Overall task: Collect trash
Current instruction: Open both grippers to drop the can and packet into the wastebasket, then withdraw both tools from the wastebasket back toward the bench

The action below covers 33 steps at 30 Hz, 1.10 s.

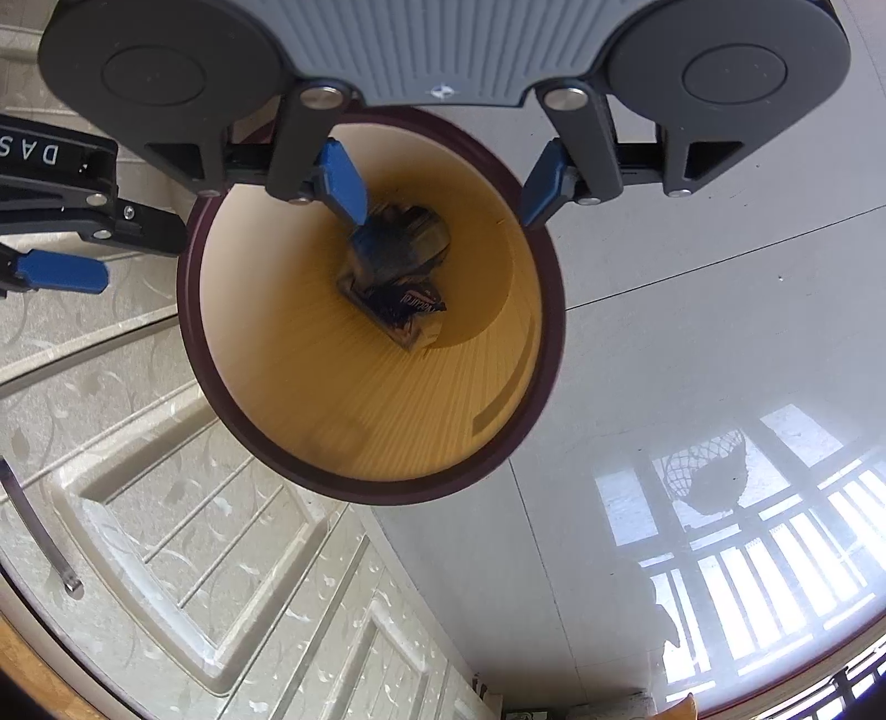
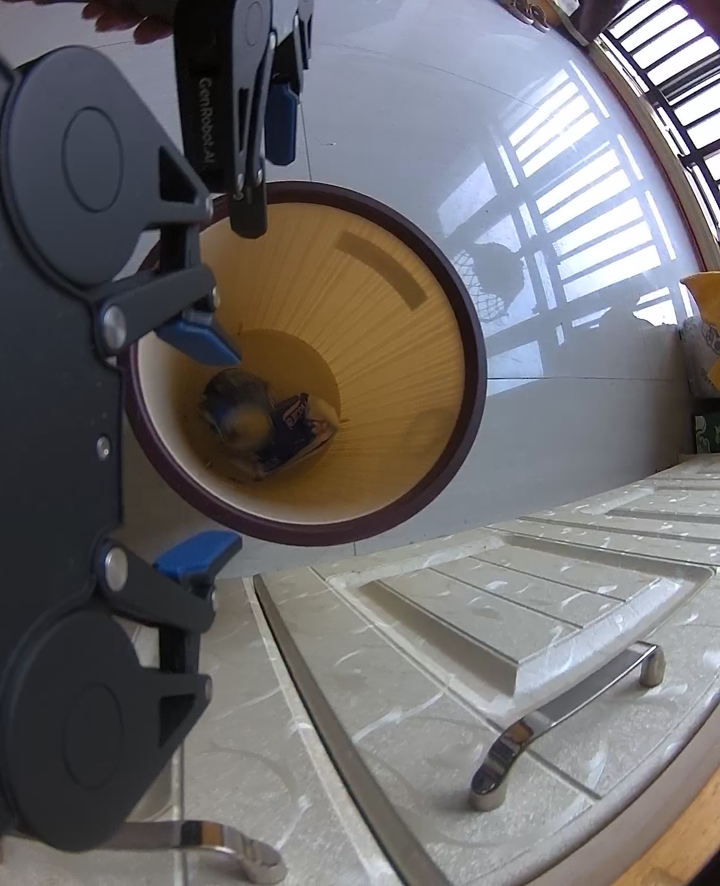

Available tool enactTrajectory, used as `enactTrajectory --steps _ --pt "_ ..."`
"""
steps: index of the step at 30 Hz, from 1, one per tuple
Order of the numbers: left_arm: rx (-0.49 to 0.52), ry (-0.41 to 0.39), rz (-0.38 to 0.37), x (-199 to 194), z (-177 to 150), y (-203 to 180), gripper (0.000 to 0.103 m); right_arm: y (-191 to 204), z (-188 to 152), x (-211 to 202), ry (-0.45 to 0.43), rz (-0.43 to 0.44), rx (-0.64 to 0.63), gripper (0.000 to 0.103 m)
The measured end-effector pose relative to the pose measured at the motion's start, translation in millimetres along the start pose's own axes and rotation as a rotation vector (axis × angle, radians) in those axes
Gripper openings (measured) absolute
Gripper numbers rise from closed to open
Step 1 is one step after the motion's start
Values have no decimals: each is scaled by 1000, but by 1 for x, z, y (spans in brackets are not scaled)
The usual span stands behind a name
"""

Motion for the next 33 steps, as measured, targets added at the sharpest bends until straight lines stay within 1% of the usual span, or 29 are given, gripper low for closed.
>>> enactTrajectory --steps 3,8,10,17,19,27,33 --pt "2 5 2 -4 -3 0 67 0 -3 -5 -3 -4 -4 76" --pt "-12 2 17 -14 -11 3 80 0 -7 -13 -12 -3 5 87" --pt "-20 2 28 -19 -14 6 84 0 -9 -16 -17 -8 4 98" --pt "-25 -4 52 -37 -26 12 101 -4 -16 -26 -34 -29 35 103" --pt "-27 -9 56 -42 -28 13 103 -6 -21 -29 -35 -41 41 103" --pt "-15 -20 92 -67 -38 15 103 -9 -34 -46 -43 -54 64 103" --pt "-12 -40 109 -85 -45 14 103 -12 -42 -61 -67 -58 71 103"
Point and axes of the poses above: each gripper's, at about its wrist camera, not at the fingertips, and x roughly the way its jaws point, y to its left, z to its top, the point moved 2 cm from there along x, roughly the way its jaws point, and after that the axes turned 11 degrees about x, right-handed, at the moved point
